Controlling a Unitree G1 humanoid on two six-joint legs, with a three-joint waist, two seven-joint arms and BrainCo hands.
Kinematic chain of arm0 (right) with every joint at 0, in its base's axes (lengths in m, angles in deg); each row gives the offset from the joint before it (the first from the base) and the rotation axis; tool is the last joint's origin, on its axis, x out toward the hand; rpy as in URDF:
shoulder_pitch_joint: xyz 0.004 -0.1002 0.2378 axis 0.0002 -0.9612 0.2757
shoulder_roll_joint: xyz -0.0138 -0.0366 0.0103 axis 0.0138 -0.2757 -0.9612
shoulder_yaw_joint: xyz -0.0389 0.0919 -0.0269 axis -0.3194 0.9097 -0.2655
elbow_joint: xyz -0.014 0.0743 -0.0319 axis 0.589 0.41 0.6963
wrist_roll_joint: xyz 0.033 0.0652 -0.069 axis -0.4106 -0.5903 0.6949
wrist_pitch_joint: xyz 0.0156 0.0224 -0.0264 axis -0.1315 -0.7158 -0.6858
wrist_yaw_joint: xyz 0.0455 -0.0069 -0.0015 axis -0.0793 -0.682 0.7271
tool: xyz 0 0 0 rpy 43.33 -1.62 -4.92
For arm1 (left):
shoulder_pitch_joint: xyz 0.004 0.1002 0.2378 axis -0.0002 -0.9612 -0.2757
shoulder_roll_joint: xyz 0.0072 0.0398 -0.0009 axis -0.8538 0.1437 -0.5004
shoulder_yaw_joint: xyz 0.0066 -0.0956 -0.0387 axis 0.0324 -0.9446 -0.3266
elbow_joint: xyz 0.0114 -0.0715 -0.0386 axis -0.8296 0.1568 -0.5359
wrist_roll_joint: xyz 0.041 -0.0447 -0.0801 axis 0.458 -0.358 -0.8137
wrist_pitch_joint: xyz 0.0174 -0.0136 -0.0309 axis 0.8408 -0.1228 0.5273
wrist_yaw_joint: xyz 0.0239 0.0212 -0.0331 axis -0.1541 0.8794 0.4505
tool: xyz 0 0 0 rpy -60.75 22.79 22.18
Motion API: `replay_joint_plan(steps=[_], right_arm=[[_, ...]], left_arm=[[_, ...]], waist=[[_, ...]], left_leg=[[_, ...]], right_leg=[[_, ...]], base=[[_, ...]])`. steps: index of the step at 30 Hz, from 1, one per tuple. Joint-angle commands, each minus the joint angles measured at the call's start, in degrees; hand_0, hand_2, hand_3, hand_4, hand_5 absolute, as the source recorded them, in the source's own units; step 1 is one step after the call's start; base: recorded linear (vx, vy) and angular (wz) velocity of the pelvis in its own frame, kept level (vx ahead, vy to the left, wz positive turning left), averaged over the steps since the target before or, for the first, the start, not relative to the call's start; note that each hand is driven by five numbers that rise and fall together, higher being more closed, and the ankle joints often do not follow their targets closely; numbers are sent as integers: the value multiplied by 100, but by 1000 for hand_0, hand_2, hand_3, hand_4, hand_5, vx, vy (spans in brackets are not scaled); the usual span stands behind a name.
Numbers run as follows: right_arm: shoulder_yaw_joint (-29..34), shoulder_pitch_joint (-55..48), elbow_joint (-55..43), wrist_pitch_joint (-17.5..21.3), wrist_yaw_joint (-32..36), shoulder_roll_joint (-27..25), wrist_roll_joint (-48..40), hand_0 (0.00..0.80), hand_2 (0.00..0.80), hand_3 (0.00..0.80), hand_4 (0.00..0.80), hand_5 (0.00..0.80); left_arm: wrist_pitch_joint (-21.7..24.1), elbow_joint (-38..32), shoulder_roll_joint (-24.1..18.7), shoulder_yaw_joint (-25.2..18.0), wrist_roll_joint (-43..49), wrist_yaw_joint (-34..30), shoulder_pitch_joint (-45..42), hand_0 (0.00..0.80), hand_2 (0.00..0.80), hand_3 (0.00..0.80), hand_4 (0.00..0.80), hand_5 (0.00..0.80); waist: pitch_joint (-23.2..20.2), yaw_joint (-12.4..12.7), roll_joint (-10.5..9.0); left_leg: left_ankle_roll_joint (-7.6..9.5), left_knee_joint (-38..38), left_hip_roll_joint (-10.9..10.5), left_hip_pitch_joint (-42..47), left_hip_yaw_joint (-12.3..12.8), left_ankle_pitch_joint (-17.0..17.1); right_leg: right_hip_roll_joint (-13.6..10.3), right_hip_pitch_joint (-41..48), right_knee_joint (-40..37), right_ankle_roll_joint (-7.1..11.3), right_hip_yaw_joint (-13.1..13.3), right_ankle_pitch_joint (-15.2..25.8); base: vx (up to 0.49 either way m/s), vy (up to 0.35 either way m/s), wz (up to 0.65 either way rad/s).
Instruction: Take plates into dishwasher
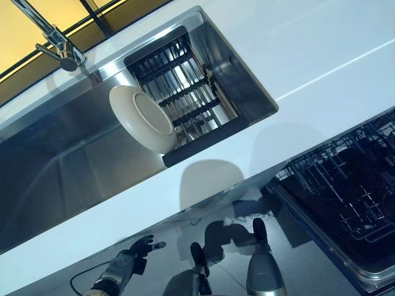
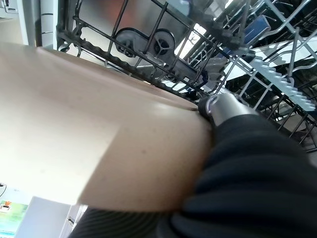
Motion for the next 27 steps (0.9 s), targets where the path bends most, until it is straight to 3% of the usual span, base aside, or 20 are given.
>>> replay_joint_plan(steps=[1,22,23,24,25,27], right_arm=[[-412,193,540,-28,124,477,-3,800,800,800,800,800],[-372,93,746,-125,77,638,-85,800,800,800,800,800],[-349,74,718,-159,37,639,-96,355,355,355,355,355],[-343,71,705,-166,23,640,-97,151,151,151,151,151],[-324,76,718,-148,29,635,-95,0,0,0,0,0],[-284,38,679,-143,40,646,-82,0,0,0,0,0]], left_arm=[[76,185,-186,235,52,120,294,0,0,0,0,0],[22,174,-131,312,55,164,367,0,0,0,0,0],[2,143,-139,303,51,154,356,0,0,0,0,0],[-3,136,-139,297,55,150,354,0,0,0,0,0],[7,149,-137,280,60,131,348,0,0,0,0,0],[12,160,-131,273,71,122,335,0,0,0,0,0]], waist=[[25,91,-424],[53,94,-430],[51,93,-434],[51,93,-436],[45,88,-442],[30,83,-466]], left_leg=[[-65,-8,113,368,-120,-161],[-59,-8,116,369,-152,-153],[-57,-8,119,367,-151,-150],[-57,-8,118,366,-152,-151],[-54,-8,120,376,-158,-155],[-49,-8,119,394,-158,-162]], right_leg=[[-340,-205,32,296,95,148],[-337,-173,6,290,137,160],[-333,-167,5,290,145,156],[-332,-168,5,290,147,155],[-324,-161,5,288,158,153],[-313,-138,5,289,168,149]], base=[[0,0,0],[0,0,0],[0,0,0],[0,0,0],[0,0,0],[0,0,0]])
